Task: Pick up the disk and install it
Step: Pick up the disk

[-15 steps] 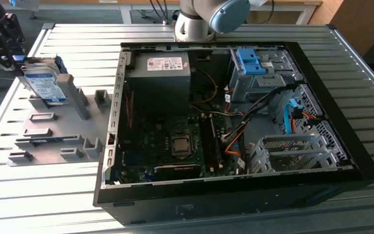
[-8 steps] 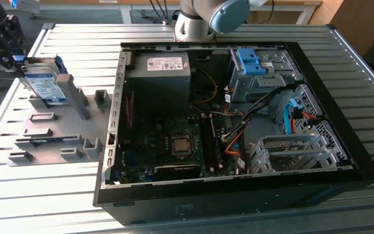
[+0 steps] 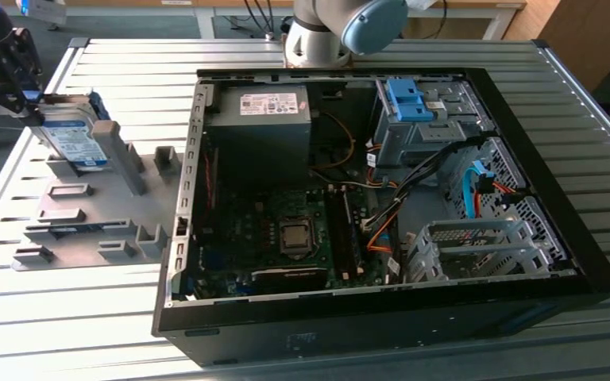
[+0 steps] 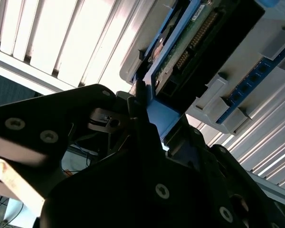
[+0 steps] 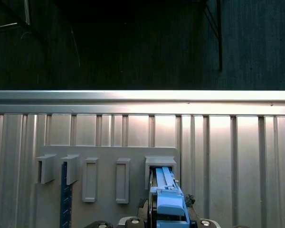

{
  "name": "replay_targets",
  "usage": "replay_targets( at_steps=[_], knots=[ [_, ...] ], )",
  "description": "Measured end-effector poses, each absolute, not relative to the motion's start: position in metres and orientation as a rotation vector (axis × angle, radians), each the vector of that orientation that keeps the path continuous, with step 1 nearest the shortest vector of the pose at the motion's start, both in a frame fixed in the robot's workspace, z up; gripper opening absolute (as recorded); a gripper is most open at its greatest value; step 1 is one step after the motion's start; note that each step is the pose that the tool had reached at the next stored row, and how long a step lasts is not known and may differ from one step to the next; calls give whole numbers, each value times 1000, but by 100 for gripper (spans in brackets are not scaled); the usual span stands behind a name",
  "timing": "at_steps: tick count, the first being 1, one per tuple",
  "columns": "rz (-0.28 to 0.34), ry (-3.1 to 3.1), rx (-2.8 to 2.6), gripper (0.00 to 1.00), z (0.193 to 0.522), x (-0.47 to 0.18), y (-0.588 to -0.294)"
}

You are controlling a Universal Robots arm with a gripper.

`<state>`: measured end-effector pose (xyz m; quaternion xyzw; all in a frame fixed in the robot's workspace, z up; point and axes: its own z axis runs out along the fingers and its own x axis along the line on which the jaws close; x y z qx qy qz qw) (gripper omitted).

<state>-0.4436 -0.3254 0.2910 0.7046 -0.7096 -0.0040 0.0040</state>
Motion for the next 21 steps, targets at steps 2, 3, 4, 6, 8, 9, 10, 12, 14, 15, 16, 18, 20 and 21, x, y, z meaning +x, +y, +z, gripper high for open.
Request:
replay_targets(
  at_steps=[2, 3, 4, 6, 8, 9, 10, 12, 14, 15, 16, 18, 20, 21],
  knots=[
    [-12, -2224, 2208, 38, 291, -444, -325],
    [-12, -2224, 2208, 38, 290, -444, -325],
    [-12, -2224, 2208, 38, 290, -444, -325],
    [-12, -2224, 2208, 37, 290, -444, -325],
    [-12, -2224, 2208, 37, 290, -444, -325],
    [-12, -2224, 2208, 37, 290, -444, -325],
    [-12, -2224, 2208, 37, 290, -444, -325],
    [-12, -2224, 2208, 37, 290, -444, -325],
    [-12, -2224, 2208, 37, 290, -444, -325],
    [-12, -2224, 2208, 37, 290, -444, -325],
    [-12, -2224, 2208, 37, 290, -444, -325],
    [-12, -2224, 2208, 37, 291, -444, -325],
    [-12, -2224, 2208, 37, 293, -444, -325],
    [-12, -2224, 2208, 37, 293, -444, -325]
  ],
)
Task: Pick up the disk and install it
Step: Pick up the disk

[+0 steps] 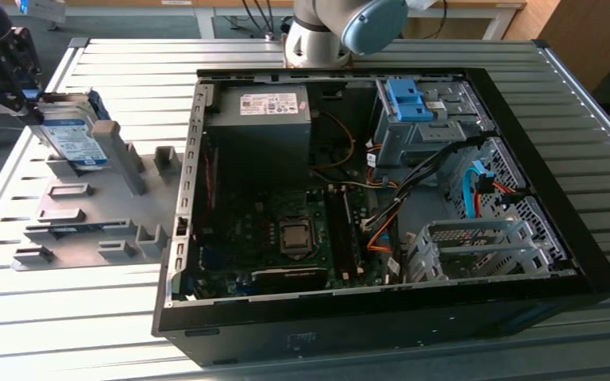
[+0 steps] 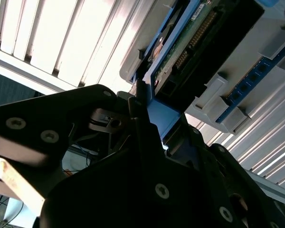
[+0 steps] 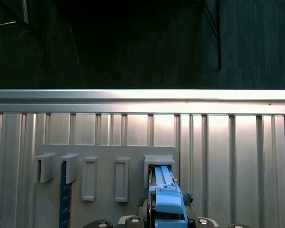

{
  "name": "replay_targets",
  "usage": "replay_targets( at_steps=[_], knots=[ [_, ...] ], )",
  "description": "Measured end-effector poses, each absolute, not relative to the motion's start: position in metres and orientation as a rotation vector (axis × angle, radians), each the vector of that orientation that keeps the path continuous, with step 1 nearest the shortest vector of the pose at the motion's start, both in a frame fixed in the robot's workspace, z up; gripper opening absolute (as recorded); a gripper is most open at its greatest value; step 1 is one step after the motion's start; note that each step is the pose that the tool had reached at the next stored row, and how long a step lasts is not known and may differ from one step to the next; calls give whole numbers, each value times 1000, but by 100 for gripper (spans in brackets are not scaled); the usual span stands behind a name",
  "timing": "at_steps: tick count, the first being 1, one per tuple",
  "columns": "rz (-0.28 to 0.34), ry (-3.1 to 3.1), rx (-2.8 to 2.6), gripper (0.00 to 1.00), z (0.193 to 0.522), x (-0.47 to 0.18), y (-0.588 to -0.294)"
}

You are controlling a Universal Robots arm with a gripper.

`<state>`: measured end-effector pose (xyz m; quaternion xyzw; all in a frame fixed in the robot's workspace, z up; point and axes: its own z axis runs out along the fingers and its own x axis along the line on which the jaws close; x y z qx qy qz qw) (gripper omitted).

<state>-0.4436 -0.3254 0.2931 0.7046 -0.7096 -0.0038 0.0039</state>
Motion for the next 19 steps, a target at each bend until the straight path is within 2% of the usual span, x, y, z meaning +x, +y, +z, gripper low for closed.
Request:
replay_targets(
  at_steps=[19],
  knots=[
    [-12, -2224, 2208, 37, 308, -444, -325]
  ],
)
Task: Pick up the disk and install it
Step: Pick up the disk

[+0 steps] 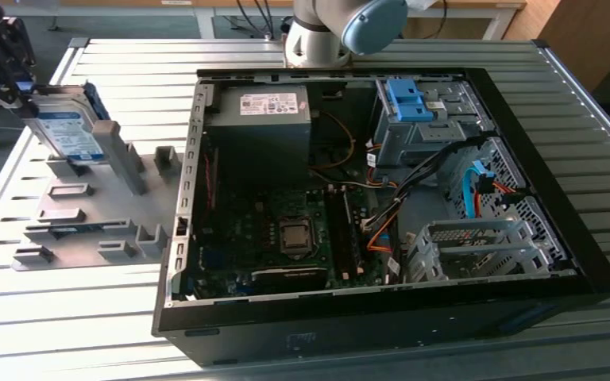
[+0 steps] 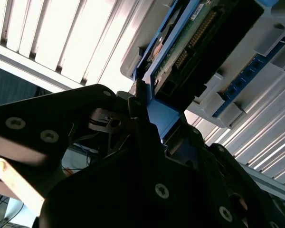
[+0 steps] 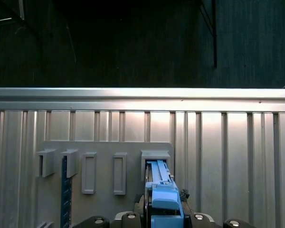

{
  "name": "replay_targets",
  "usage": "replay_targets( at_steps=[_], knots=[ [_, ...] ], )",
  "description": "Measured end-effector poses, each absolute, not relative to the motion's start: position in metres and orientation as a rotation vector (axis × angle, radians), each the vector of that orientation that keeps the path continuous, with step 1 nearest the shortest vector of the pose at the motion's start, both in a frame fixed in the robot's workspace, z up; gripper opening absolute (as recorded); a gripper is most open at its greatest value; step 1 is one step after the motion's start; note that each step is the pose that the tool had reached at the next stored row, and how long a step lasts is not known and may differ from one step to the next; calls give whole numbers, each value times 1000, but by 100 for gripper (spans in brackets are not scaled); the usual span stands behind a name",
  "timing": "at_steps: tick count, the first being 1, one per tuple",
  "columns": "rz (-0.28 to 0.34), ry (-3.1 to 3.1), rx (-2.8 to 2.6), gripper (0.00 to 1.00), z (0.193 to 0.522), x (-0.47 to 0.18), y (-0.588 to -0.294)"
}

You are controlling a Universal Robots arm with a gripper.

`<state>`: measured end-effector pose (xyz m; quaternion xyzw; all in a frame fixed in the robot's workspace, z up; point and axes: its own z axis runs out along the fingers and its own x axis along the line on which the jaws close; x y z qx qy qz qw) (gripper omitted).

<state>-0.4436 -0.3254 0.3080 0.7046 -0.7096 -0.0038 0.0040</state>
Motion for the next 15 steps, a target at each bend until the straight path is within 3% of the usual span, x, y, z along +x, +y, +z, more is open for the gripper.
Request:
replay_targets(
  at_steps=[15],
  knots=[
    [-12, -2223, 2208, 37, 317, -444, -325]
  ],
)
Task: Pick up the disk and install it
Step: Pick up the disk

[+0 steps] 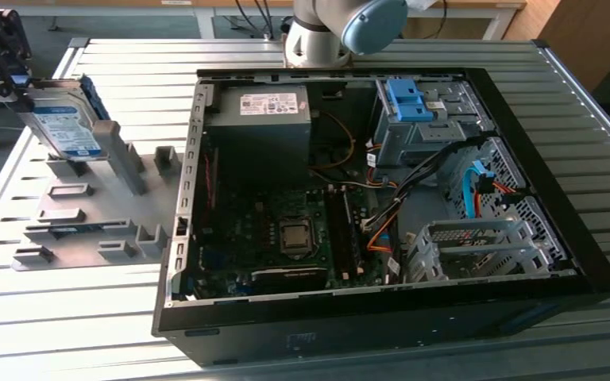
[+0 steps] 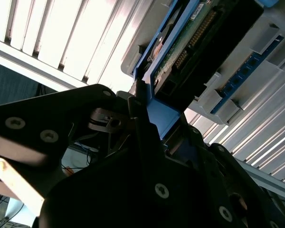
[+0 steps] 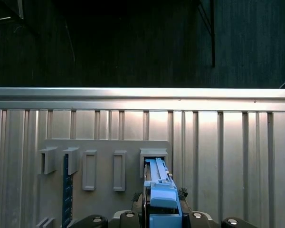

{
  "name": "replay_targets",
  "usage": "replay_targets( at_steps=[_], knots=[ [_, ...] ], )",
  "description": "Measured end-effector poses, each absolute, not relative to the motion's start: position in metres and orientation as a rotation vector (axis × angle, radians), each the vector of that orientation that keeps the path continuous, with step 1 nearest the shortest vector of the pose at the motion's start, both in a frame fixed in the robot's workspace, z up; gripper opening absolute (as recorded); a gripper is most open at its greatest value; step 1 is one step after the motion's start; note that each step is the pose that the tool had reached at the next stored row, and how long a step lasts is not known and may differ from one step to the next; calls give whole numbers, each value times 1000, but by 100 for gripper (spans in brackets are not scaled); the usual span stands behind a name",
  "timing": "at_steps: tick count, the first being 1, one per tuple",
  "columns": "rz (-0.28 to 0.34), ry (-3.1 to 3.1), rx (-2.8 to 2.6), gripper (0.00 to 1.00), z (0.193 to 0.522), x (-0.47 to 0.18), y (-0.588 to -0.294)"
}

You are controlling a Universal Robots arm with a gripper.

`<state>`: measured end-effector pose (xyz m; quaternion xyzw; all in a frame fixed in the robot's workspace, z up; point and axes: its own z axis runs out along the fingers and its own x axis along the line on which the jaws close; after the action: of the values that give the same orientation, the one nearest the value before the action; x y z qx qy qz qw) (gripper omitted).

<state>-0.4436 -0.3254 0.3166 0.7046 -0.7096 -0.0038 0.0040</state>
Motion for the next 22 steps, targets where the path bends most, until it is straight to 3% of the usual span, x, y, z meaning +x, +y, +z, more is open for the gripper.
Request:
replay_targets(
  at_steps=[22],
  knots=[
    [-12, -2223, 2208, 37, 326, -444, -325]
  ],
)
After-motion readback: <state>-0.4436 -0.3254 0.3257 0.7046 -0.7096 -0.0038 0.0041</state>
